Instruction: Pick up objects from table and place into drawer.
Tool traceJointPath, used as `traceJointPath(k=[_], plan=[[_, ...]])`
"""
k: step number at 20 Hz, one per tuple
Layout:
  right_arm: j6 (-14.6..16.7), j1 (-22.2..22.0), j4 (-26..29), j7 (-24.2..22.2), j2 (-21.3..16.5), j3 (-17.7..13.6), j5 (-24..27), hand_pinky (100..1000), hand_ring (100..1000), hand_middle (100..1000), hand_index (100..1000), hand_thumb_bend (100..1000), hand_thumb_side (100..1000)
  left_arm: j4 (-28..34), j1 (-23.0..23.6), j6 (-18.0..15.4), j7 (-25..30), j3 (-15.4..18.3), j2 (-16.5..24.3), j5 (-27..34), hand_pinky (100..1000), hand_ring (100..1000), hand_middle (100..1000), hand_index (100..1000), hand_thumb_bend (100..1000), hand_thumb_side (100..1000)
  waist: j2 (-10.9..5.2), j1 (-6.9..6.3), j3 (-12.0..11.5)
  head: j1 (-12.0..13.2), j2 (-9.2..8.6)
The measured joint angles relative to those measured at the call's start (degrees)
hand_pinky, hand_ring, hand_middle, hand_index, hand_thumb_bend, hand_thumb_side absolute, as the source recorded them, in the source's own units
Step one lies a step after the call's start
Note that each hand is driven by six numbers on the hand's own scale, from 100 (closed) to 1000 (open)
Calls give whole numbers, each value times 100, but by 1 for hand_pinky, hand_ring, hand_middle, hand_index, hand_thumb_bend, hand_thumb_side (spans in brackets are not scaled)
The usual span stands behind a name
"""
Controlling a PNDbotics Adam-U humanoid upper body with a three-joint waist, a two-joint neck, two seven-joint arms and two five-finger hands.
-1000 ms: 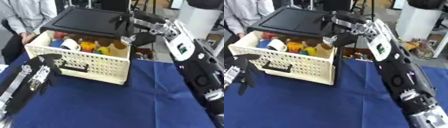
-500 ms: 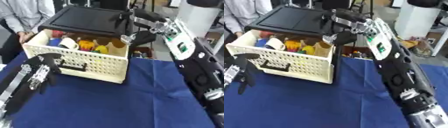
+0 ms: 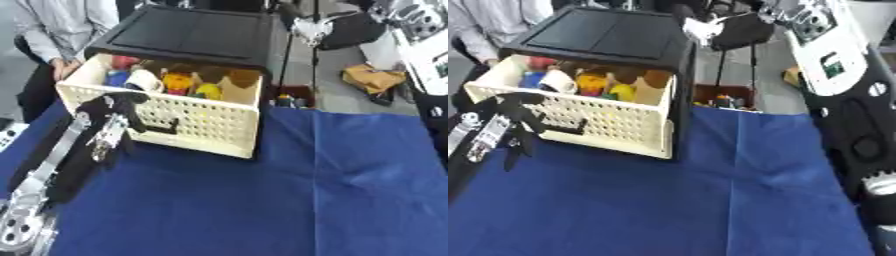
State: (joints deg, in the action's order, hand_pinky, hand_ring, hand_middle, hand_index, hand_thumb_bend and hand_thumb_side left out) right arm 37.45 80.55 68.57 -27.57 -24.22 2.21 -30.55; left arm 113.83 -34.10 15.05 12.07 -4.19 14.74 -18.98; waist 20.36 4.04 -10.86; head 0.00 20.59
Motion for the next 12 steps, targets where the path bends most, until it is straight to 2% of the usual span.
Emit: traceJointPath(k=[4, 5, 8, 12], plan=[[-162, -36, 320, 71, -126, 96, 354, 582, 756, 651, 884, 100, 605, 0, 35, 13, -7, 10, 58, -24, 178, 382, 505, 821, 100, 925, -103, -48, 68, -7, 40], [-199, -41, 377, 83, -154, 114, 453, 618, 751, 647, 878, 100, 619, 0, 39, 15, -7, 11, 73, -26, 178, 382, 505, 822, 100, 924, -131, -59, 89, -7, 47], [-313, -43, 520, 154, -232, 165, 714, 652, 750, 647, 875, 100, 615, 0, 61, 28, -1, 12, 96, -32, 178, 383, 506, 822, 100, 922, -215, -100, 138, -4, 62], [-435, -77, 634, 219, -308, 205, 960, 681, 753, 662, 869, 100, 653, 0, 80, 51, 17, 12, 155, -74, 181, 385, 506, 823, 100, 920, -253, -124, 194, 35, 106]])
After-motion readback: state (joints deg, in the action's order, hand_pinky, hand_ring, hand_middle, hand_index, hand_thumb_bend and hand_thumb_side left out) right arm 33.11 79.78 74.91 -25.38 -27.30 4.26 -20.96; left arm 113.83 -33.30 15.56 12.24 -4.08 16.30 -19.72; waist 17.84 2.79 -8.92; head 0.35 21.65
